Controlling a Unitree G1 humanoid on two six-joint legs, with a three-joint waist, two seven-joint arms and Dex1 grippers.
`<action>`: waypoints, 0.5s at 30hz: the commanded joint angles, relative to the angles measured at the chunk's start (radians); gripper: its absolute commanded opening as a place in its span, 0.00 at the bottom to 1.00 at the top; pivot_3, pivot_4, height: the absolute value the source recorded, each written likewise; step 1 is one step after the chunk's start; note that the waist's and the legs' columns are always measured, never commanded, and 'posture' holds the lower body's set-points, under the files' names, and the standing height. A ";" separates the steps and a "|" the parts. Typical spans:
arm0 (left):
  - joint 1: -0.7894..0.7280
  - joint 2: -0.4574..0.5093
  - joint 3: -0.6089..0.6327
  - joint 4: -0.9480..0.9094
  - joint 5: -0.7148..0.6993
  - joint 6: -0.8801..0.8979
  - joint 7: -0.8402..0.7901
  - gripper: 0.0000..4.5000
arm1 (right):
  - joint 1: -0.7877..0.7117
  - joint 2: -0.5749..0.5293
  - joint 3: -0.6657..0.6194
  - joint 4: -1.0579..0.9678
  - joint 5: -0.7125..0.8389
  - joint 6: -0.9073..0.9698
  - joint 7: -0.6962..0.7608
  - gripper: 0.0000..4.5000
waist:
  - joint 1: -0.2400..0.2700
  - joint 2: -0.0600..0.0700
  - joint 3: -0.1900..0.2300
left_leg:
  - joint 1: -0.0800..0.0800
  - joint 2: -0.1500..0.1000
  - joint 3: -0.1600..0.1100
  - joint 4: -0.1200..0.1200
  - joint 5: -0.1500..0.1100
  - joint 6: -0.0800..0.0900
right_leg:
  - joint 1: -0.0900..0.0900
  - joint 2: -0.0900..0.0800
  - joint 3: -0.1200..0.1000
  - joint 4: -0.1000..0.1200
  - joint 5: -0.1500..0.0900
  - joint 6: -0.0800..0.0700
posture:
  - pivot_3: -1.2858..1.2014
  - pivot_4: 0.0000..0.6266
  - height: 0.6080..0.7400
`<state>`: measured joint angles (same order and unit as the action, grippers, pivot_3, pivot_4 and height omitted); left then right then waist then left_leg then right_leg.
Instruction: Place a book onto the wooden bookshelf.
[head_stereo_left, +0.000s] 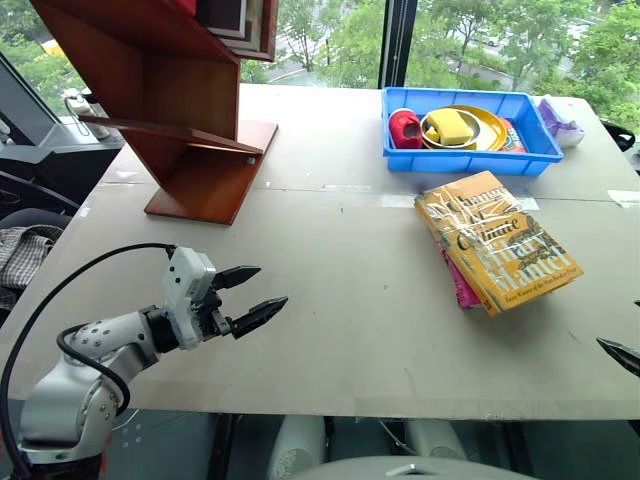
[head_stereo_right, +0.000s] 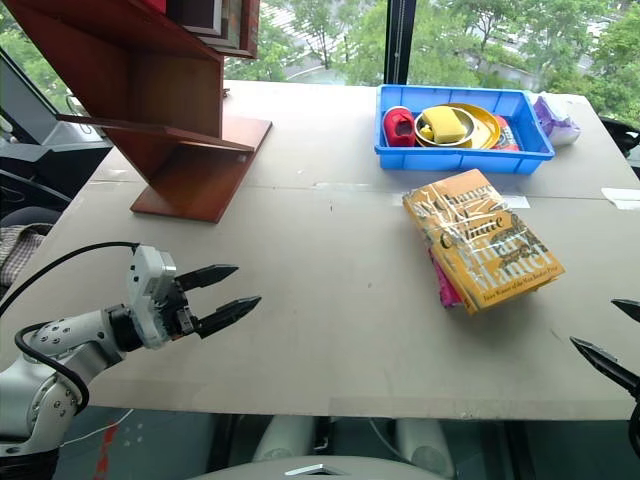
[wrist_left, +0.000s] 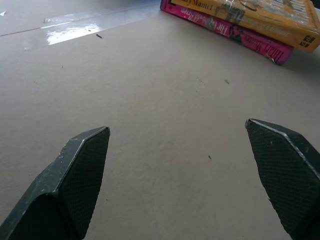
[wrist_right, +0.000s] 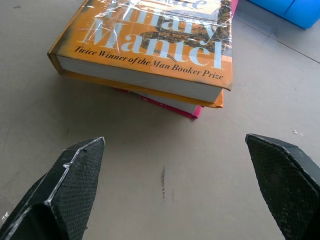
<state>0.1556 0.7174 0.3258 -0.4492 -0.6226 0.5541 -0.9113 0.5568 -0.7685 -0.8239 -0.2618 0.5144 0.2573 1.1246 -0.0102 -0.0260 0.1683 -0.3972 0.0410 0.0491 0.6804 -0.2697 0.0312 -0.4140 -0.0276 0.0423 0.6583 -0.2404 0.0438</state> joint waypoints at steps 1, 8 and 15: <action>-0.027 0.019 0.010 -0.032 -0.027 0.000 -0.005 1.00 | -0.042 -0.005 0.000 -0.014 -0.008 -0.023 -0.043 1.00 | 0.000 0.000 0.000 | 0.000 0.000 0.000 0.000 0.000 0.000 | 0.000 0.000 0.000 0.000 0.000 0.000 | 0.52 0.24 1.00; -0.201 0.023 -0.036 -0.044 -0.090 -0.005 -0.038 1.00 | -0.273 -0.196 0.039 -0.240 0.128 0.467 -0.341 1.00 | -0.004 0.005 0.001 | 0.001 -0.001 0.001 0.001 0.000 0.000 | 0.000 0.002 0.002 0.003 0.001 -0.002 | 0.52 0.24 1.00; -0.271 0.046 -0.099 -0.108 -0.124 -0.003 -0.078 1.00 | -0.649 -0.342 0.318 -0.209 0.147 0.809 -0.609 0.65 | -0.001 0.002 0.003 | -0.003 -0.001 0.000 -0.002 0.000 0.000 | -0.003 0.008 0.002 -0.001 0.002 -0.003 | 0.52 0.24 1.00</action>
<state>-0.1036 0.7531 0.2213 -0.5114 -0.7145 0.5587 -0.9823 -0.0465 -1.0836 -0.5585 -0.4808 0.7003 1.0133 0.5781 -0.0113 -0.0244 0.1710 -0.4008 0.0401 0.0495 0.6785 -0.2696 0.0312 -0.4172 -0.0196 0.0449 0.6572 -0.2382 0.0404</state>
